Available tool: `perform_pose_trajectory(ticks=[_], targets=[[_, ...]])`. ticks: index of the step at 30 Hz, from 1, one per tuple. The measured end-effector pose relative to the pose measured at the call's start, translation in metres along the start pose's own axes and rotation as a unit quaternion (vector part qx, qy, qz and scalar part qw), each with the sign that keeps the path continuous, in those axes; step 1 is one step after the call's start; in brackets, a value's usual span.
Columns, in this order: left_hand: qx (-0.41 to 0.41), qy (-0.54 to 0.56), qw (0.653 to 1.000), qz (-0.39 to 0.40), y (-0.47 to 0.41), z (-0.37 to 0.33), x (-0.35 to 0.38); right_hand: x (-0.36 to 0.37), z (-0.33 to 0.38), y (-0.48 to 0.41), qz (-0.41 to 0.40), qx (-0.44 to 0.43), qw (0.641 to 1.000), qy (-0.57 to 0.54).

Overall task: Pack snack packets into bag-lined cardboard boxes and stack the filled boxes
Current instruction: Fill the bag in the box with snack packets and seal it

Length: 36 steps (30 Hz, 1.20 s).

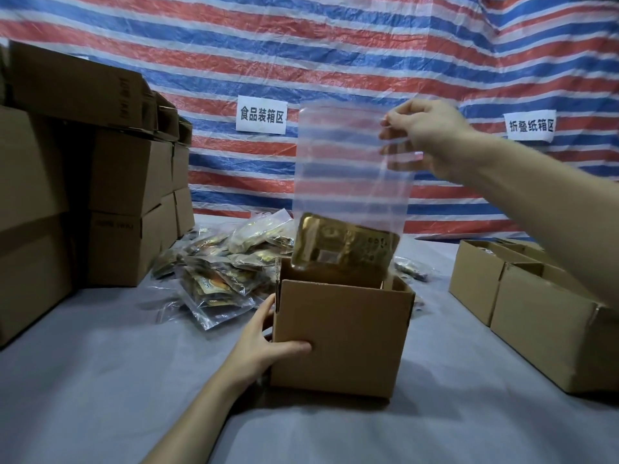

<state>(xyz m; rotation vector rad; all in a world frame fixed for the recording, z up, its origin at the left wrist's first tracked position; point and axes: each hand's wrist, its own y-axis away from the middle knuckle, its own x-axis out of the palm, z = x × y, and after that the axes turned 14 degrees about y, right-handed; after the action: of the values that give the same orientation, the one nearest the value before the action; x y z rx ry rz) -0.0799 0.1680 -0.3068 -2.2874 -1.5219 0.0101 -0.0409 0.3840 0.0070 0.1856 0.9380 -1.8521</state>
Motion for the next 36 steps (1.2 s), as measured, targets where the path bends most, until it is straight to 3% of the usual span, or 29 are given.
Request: perform_pose_trajectory(ticks=[13,17,20,24,27,33,36], targets=[[0.001,0.004,1.0,-0.006,0.001,0.001,0.001,0.032,-0.055,0.064,0.203,-0.014,0.975,0.091],[-0.004,0.003,1.0,-0.005,0.001,0.001,0.0,0.026,-0.08,0.08,0.292,0.04,0.955,-0.032],[-0.002,-0.002,1.0,0.0,0.0,0.003,-0.001,0.023,-0.093,0.08,0.258,0.101,0.958,-0.077],[0.008,-0.013,1.0,0.001,-0.001,0.004,-0.003,0.03,-0.108,0.075,0.2,0.121,0.972,0.017],[0.012,-0.021,1.0,0.002,-0.001,0.004,-0.003,0.037,-0.11,0.07,0.181,0.064,0.974,0.122],[0.017,-0.03,0.999,0.001,-0.001,0.003,-0.002,0.063,-0.097,0.072,0.243,-0.042,0.908,0.339],[0.015,-0.026,1.0,0.001,-0.001,0.004,-0.002,0.072,-0.091,0.073,0.209,-0.077,0.875,0.43]])
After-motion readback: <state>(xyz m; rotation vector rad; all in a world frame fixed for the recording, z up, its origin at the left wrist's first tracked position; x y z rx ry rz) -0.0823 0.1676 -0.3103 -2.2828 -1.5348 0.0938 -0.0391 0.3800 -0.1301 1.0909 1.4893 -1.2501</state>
